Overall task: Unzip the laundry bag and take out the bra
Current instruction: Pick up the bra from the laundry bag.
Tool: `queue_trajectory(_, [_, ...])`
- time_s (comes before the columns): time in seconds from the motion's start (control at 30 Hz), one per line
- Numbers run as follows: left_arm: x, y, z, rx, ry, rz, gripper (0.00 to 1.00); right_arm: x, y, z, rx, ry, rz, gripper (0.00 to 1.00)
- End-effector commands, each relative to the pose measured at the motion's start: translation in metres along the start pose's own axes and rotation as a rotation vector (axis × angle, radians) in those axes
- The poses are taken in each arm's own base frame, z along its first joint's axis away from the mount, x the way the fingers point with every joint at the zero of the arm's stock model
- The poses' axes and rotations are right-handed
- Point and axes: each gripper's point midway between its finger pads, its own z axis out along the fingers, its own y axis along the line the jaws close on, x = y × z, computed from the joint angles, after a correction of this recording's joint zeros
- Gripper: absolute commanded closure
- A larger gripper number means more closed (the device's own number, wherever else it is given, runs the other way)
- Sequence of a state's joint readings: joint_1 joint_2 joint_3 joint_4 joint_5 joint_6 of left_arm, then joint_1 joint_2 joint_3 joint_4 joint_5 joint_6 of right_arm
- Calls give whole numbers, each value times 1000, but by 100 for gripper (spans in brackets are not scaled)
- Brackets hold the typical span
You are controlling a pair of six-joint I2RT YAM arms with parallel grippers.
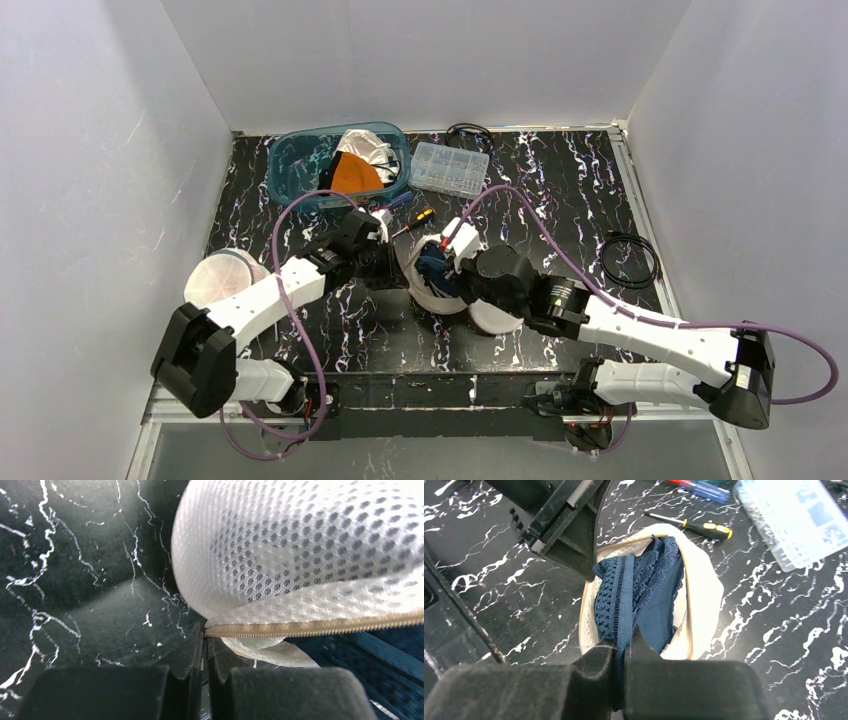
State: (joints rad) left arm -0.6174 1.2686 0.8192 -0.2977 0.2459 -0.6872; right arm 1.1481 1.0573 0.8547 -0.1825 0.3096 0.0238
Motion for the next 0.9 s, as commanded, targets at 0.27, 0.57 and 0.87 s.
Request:
queue_trajectory(0.27, [-12,-15,37,31,57,-80,100,-27,-17,-14,87,-88,75,99])
queue_trajectory(0.57, [-10,-7,28,-23,59,-51,100,-20,-5,-3,39,-72,76,99])
queue_trajectory(0.87, [-22,-6,5,-68,-2,-16,94,-50,0,-14,-8,-138,85,99])
